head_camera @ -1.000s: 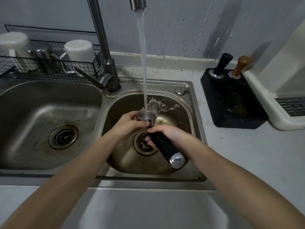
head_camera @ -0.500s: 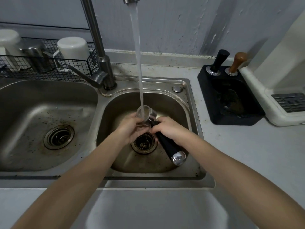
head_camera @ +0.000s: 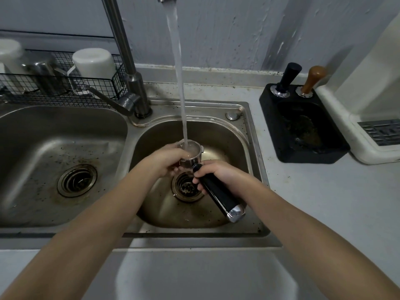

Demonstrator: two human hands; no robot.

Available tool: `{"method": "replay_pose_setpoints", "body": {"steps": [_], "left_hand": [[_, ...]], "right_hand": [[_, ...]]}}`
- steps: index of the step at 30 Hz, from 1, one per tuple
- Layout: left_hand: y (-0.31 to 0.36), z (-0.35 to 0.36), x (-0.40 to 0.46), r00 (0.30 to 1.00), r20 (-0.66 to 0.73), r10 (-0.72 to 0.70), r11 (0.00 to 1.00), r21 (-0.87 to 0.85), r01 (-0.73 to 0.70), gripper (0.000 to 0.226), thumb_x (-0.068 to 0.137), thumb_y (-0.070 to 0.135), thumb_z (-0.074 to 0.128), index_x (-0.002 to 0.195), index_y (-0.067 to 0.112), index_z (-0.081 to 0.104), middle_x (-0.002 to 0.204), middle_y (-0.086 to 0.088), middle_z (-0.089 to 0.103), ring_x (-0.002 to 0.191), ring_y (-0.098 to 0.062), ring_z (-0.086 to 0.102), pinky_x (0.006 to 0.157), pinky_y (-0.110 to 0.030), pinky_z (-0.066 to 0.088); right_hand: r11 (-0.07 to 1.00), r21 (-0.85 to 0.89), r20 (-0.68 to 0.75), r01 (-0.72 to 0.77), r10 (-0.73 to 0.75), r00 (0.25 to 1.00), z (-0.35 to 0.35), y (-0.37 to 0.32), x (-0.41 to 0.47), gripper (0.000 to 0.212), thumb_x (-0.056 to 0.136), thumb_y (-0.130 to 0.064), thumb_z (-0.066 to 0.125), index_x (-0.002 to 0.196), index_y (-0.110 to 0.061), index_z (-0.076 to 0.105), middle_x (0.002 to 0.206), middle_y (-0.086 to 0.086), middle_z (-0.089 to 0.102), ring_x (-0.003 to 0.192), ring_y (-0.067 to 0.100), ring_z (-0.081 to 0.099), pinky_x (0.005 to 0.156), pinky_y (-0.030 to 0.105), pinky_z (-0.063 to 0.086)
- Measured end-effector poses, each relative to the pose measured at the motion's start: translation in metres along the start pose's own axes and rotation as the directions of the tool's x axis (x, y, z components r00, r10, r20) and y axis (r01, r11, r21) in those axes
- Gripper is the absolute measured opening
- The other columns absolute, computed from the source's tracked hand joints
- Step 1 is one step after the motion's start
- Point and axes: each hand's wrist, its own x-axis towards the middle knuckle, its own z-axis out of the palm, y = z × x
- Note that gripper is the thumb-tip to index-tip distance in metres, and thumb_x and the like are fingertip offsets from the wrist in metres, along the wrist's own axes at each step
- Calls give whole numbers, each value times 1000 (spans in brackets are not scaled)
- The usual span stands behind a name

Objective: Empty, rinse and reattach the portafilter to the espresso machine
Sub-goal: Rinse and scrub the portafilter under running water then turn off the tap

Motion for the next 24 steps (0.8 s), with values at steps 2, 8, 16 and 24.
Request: {"method": "replay_pose_setpoints", "body": {"steps": [2,8,16,24], "left_hand": [[2,-6,-1,998,55,-11,1000,30,9,51,81,0,53,127,21,47,44,0,58,35,-5,44,28,-12,29],[-2,-9,-4,992,-85,93,993,84,-86,13,86,14,56,97,17,61,49,-1,63,32,-7,51,29,-14,30],[-4,8,-5,998,-18,60,946,-317,-63,36,83,-5,52,100,26,56,81,-8,59,54,-11,59,37,-14,46],[-8,13,-7,984,-166,64,939,-323,-116,21,91,21,52,109,11,56,81,-10,60,46,-10,61,35,-17,47]], "right_hand": [[1000,-30,16,7,-7,1000,0,0,0,8,83,-2,53,84,-8,57,72,7,62,50,12,62,45,21,51],[990,-135,44,32,-26,999,5,0,0,9,82,1,51,87,-7,53,72,8,58,49,10,60,44,20,50],[988,-143,-33,63,-68,997,2,-5,-2,15,80,6,53,80,-9,54,62,10,54,42,11,55,40,20,47],[981,-173,-7,85,-87,996,12,-12,1,16,82,3,52,74,-11,53,48,0,61,37,6,57,38,15,46]]}}
